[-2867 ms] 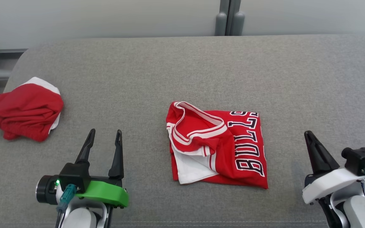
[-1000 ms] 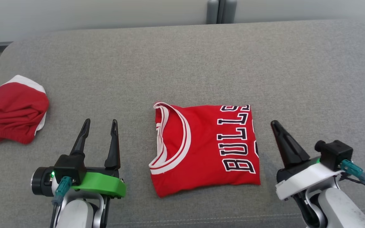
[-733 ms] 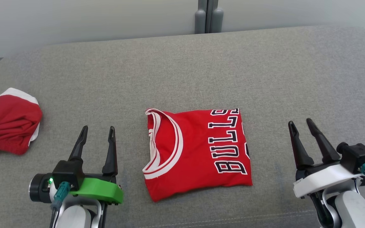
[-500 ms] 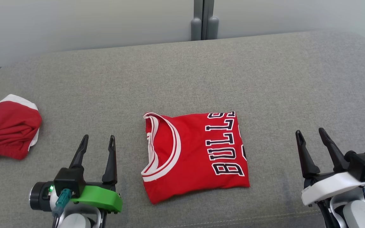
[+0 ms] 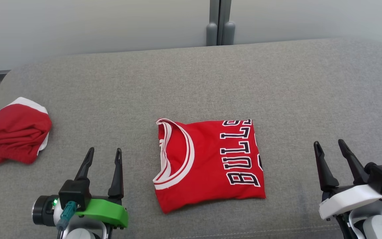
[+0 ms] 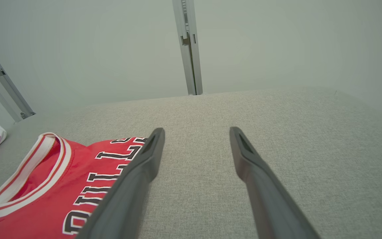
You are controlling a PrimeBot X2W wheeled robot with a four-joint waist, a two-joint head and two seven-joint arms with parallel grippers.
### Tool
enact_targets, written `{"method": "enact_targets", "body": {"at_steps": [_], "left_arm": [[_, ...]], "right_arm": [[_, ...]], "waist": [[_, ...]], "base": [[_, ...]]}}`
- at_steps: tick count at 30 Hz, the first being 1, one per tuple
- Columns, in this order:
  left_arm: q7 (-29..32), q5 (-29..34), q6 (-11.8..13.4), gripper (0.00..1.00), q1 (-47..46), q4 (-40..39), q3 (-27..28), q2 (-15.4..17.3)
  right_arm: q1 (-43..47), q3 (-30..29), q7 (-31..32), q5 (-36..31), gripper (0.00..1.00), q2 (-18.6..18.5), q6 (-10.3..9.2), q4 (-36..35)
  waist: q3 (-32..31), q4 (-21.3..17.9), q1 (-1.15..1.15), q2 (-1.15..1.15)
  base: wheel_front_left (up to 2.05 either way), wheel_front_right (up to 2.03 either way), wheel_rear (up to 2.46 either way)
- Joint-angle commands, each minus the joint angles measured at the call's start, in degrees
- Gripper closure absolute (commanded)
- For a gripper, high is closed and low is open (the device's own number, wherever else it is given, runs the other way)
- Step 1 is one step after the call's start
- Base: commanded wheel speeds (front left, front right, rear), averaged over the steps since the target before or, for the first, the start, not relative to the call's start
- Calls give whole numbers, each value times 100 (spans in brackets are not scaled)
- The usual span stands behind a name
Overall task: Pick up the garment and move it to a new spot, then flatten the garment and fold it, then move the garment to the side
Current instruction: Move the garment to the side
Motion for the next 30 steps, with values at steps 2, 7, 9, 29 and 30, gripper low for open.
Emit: {"method": "enact_targets", "body": {"at_steps": [2,7,9,29,30], "left_arm": [[-24,-18,1,0,-50,-16,-38,39],[-41,-13,-20,0,-185,-55,-136,-21],[-47,-13,-31,0,-217,-44,-213,-57],[-103,-45,-72,0,-663,189,-702,-265],[-102,-47,-63,0,-672,170,-702,-269]], "right_arm": [[28,3,79,-33,0,-54,0,-16],[-191,248,341,94,0,-182,0,252],[-244,393,433,136,0,-252,-1,483],[-1103,1302,585,740,100,-358,0,2288],[-1120,1325,557,754,100,-366,0,2311]], "waist": [[-13,146,0,0],[108,493,0,0],[188,684,0,0],[811,1609,0,0],[820,1601,0,0]], "base": [[0,0,0],[0,0,0],[0,0,0],[0,0,0],[0,0,0]]}}
